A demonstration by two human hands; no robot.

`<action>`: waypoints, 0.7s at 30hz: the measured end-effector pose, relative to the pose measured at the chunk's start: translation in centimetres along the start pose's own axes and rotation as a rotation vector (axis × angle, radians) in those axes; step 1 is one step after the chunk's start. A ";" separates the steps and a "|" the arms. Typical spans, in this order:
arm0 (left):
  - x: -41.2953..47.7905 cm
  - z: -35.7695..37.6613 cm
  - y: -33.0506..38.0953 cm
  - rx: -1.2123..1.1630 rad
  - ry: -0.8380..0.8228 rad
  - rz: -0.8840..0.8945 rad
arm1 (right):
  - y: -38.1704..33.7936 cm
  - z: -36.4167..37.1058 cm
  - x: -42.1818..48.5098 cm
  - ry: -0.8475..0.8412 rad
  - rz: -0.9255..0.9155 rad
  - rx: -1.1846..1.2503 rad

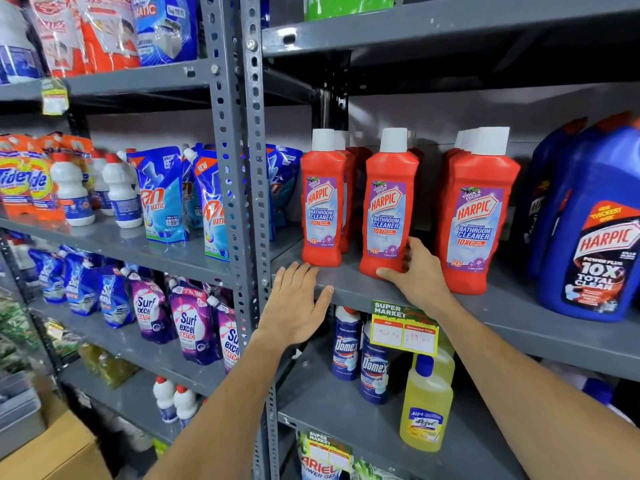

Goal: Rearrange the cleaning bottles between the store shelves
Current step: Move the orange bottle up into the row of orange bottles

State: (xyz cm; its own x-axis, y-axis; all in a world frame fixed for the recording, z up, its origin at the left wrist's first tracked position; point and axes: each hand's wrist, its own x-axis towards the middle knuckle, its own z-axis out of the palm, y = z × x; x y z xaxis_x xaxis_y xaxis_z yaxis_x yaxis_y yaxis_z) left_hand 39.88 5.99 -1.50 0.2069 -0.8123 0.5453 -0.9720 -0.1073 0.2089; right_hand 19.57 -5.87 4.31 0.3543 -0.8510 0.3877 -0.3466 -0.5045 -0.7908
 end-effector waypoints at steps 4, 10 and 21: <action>0.0 0.1 -0.2 0.004 -0.005 -0.004 | 0.3 0.1 -0.2 0.098 -0.037 -0.033; -0.8 0.2 0.0 -0.037 -0.011 -0.050 | -0.6 -0.1 -2.1 0.278 -0.155 0.017; -12.1 9.7 -1.8 0.043 -0.041 -0.075 | 0.7 5.4 -12.0 0.493 -0.440 0.063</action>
State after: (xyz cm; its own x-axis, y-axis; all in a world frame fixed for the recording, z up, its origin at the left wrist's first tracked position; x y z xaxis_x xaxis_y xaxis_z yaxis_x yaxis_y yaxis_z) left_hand 38.03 10.49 -16.37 0.2750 -0.8240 0.4953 -0.9582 -0.1924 0.2120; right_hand 19.77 4.79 -3.48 0.0067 -0.5423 0.8401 -0.2033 -0.8233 -0.5299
